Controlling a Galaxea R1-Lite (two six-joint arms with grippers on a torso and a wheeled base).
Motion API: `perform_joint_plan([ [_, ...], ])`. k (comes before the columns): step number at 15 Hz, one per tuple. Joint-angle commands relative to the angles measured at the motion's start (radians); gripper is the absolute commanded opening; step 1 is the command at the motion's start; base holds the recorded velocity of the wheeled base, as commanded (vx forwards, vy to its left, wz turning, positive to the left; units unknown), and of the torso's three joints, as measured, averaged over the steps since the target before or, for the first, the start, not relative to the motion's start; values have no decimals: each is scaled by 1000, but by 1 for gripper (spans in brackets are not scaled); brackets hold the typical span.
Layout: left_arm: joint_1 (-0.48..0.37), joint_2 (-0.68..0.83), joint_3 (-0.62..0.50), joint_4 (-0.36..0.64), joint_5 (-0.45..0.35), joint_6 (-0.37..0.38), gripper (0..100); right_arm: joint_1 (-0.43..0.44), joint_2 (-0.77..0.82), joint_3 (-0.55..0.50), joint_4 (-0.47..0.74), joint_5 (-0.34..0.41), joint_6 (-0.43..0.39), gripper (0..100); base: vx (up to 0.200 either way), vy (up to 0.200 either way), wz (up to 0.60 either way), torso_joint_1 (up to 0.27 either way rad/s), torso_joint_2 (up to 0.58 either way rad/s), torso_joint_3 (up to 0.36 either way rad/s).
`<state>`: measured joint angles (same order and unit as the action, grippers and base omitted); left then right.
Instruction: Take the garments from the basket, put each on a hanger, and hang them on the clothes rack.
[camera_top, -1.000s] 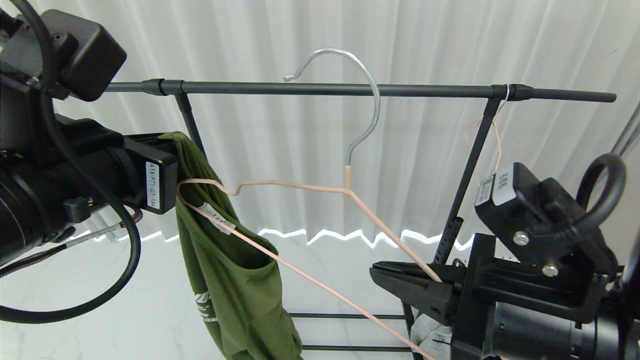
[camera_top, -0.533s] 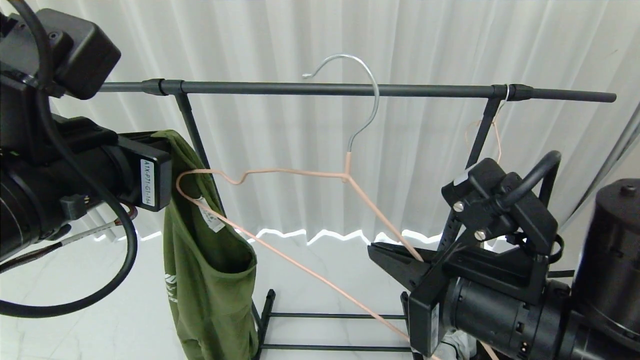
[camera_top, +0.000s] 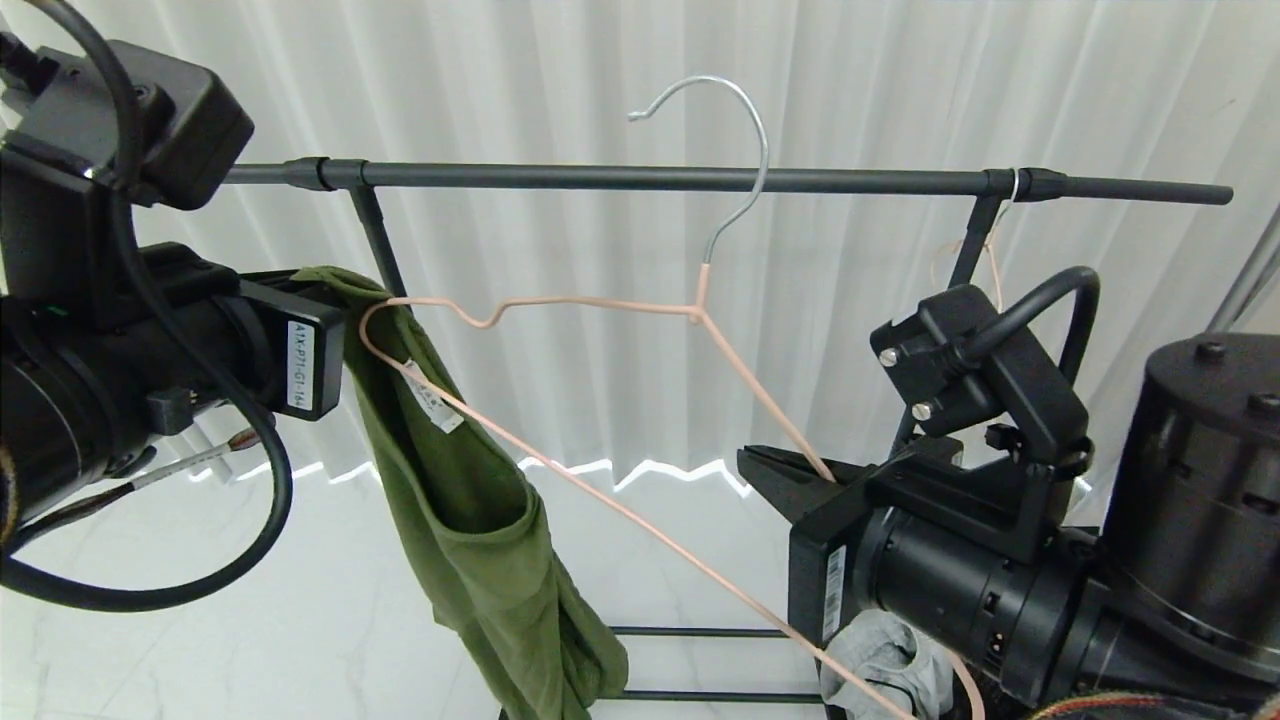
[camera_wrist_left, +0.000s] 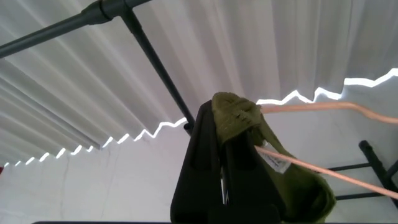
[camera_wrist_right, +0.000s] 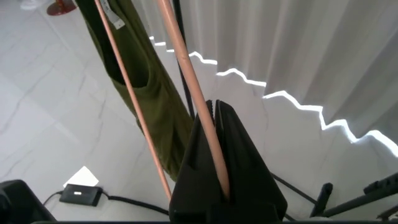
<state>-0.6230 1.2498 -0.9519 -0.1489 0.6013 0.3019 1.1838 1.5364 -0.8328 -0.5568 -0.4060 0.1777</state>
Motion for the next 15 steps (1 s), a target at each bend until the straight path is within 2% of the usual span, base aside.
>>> perform_joint_plan([
  [1, -14, 10, -16, 0, 0, -12, 0, 5, 33, -26, -2, 1, -1, 0, 0, 0, 0, 0, 0, 0],
  [4, -47, 53, -80, 0, 3, -104, 0, 26, 82, -81, -3, 7, 2, 0, 0, 0, 0, 0, 0, 0],
  [10, -92, 73, -108, 0, 2, -144, 0, 54, 166, -144, -2, 7, 2, 0, 0, 0, 0, 0, 0, 0],
  [12, -83, 80, -126, 0, 3, -152, 0, 68, 169, -132, 5, 6, 2, 0, 0, 0, 0, 0, 0, 0],
  [15, -7, 80, -130, 0, 5, -145, 0, 71, 160, -103, 9, 3, 2, 0, 0, 0, 0, 0, 0, 0],
])
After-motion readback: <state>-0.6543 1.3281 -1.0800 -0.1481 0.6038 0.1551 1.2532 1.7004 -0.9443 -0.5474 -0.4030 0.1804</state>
